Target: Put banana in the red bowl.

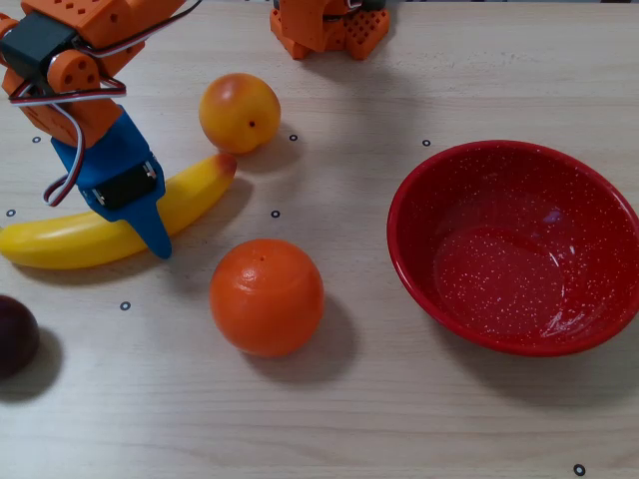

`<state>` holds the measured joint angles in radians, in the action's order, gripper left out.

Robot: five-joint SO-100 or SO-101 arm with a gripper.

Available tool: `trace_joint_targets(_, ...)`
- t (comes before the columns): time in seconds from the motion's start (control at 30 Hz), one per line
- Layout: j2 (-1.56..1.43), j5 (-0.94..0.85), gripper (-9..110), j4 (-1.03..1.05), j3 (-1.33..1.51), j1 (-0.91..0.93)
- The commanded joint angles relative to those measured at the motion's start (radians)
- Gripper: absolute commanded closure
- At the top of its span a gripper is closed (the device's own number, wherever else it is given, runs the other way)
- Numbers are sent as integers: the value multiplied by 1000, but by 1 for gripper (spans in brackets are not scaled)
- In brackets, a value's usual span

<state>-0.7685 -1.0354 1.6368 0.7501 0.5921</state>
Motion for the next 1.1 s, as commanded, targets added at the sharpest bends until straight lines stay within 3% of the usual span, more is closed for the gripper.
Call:
trace_joint_targets(0.0,-31,-14,102,26,-60,26)
trace_joint_targets(1.07,-133,204,102,112,-173,-18)
